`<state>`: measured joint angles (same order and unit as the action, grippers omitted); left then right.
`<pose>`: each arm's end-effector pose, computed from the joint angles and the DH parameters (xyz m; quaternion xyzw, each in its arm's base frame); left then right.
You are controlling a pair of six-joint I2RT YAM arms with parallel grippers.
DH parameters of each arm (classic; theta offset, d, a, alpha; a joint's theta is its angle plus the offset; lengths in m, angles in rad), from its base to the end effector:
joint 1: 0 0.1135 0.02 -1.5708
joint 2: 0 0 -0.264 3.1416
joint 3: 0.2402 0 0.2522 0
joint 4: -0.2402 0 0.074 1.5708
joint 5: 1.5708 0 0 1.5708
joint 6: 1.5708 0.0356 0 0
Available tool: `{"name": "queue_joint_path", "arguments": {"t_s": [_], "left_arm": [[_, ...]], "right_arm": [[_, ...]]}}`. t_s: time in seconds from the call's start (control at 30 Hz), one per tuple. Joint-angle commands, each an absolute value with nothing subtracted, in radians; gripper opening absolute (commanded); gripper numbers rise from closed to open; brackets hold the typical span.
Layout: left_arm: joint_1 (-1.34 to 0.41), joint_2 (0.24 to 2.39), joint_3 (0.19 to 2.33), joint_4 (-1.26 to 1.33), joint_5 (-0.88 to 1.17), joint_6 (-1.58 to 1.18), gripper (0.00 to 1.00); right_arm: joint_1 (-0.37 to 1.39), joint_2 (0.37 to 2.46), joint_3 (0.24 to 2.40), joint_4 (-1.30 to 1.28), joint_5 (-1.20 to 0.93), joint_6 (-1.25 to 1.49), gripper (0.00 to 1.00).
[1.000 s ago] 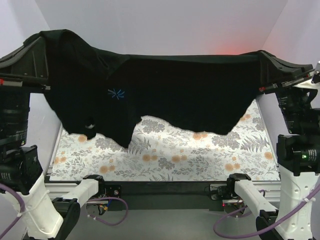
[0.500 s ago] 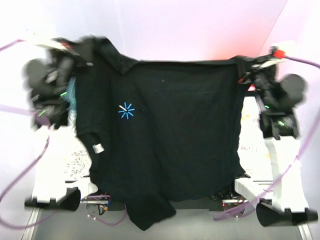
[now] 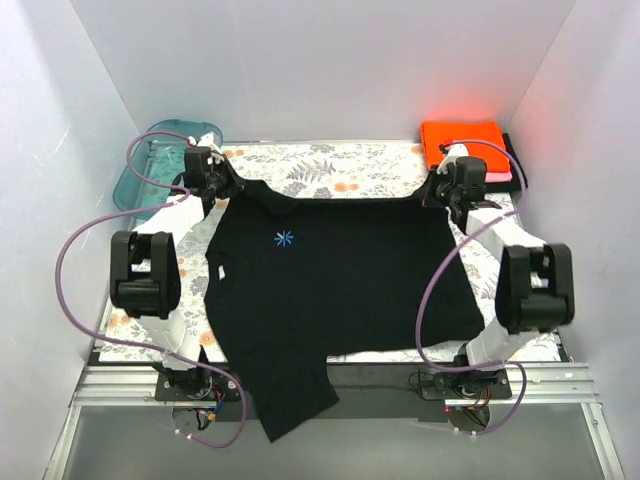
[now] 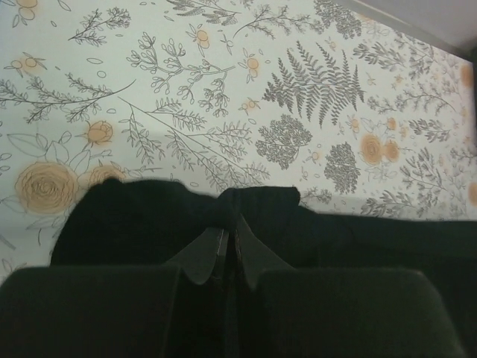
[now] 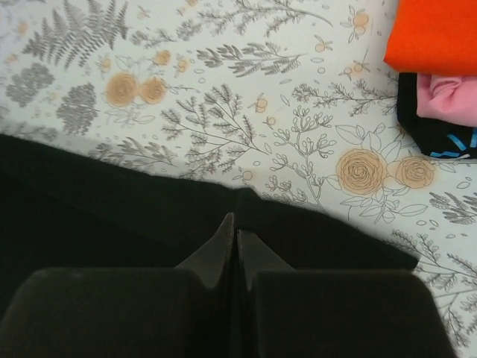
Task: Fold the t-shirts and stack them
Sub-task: Flatten the tshirt out, then fold the tshirt
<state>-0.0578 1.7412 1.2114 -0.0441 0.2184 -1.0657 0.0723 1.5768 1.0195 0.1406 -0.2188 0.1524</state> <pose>0.3967 -0.0307 0.2426 -0.3760 0.7897 -0.3341 0.3512 0.3592 0.0338 0.2548 -0.0262 0.8348 0.1517 0.5286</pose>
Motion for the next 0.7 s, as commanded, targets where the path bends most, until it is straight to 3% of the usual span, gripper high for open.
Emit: {"name": "queue_joint_path", "arguments": {"t_s": [0.0, 0.3, 0.67], "left_arm": [[-0.055, 1.787, 1.290, 0.072, 0.213, -1.049, 0.00], [-0.049, 1.879, 1.352, 0.046, 0.219, -1.104, 0.00], [-0.049, 1.632, 1.273, -0.155, 0.209, -1.262, 0.00]], "right_arm": [[0.067, 1.678, 1.107, 0.296, -0.238, 0.129, 0.01], [0.034, 1.881, 1.239, 0.290, -0.301, 0.138, 0.01], [0.011, 1.822, 1.232, 0.207, -0.333, 0.152, 0.01]]}}
